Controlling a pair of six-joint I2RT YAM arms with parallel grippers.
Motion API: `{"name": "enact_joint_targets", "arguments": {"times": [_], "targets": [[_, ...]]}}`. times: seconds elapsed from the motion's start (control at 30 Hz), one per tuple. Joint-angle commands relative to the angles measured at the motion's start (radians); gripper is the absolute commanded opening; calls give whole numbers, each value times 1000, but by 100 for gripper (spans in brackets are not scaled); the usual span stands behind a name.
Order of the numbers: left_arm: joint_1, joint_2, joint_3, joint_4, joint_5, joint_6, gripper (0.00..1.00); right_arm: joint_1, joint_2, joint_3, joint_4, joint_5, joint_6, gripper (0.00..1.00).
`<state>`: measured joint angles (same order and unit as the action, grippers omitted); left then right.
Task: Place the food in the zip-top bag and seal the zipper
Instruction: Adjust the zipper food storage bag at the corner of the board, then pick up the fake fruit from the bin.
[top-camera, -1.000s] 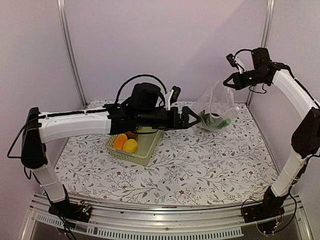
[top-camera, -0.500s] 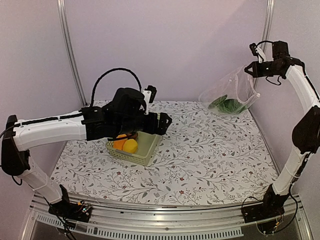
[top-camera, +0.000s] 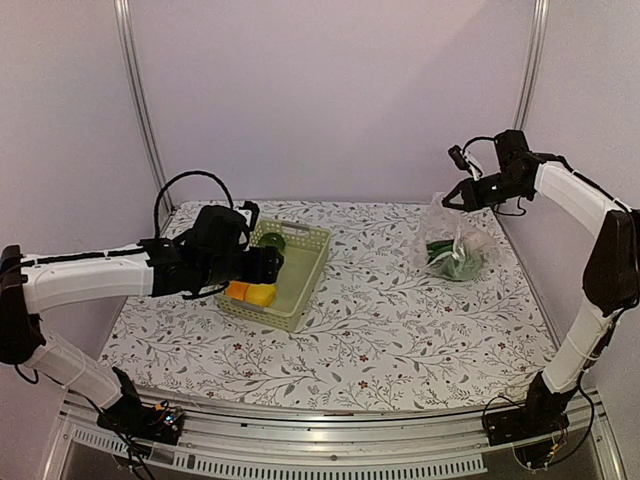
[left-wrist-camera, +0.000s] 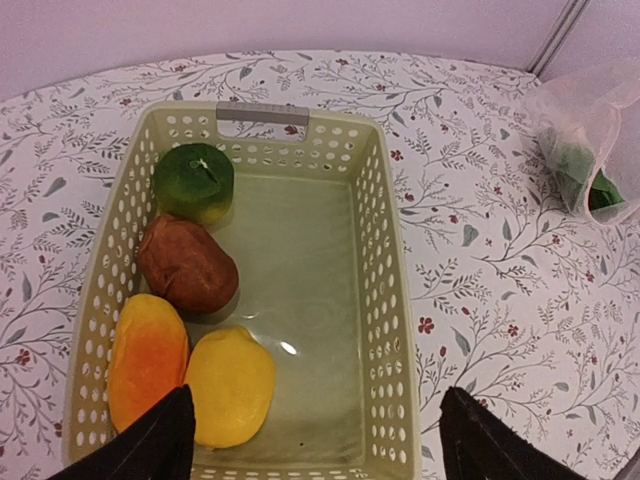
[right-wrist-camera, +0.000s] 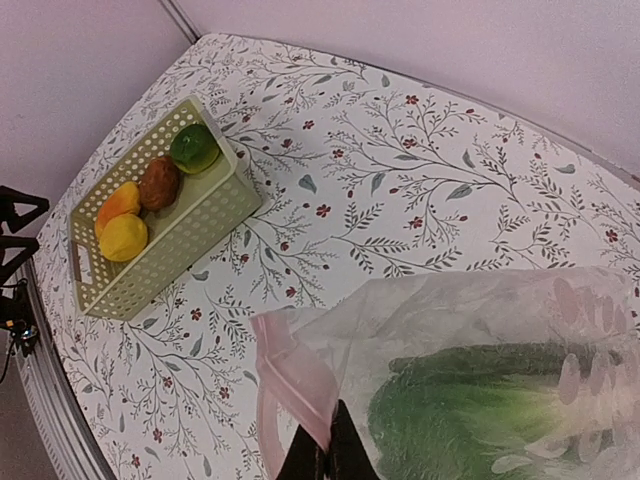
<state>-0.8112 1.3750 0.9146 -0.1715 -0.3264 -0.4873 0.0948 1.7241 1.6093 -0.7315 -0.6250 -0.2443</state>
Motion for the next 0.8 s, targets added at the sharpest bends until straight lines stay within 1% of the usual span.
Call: {"name": "enact_joint_targets", "arguments": {"times": [0.0,0.13,0.2,0.23,0.27,0.3,0.43,0.53,0.6,0.7,0.77], "targets": [[16,46,90,-162,11,-14,83,29,-26,-23,26,-48,-32,0],[20,95,131,-298,-10,-51,83,32,-38,-35,3,-73,-34,0],[29,110,140,-333,6,-68,85,33,-42,-44,-12,-80,-41,0],[31,113,139,-332,39,-58,89,35,-46,-52,-16,-82,-46,0],[32,112,137,-327,65,-48,98,36,-49,-61,-18,-85,-49,0],[32,108,134,-325,69,-44,100,37,-53,-69,-19,-88,-53,0],[48,112,129,-339,68,-22,100,37,-90,-98,-10,-103,-59,0],[69,145,146,-367,113,14,100,38,-131,-112,-8,-106,-69,0],[81,167,161,-383,125,28,96,37,-160,-128,-6,-103,-79,0],[102,205,189,-405,144,33,82,37,-191,-156,5,-117,-102,0],[112,232,211,-414,150,37,79,37,-202,-179,28,-132,-117,0]]}}
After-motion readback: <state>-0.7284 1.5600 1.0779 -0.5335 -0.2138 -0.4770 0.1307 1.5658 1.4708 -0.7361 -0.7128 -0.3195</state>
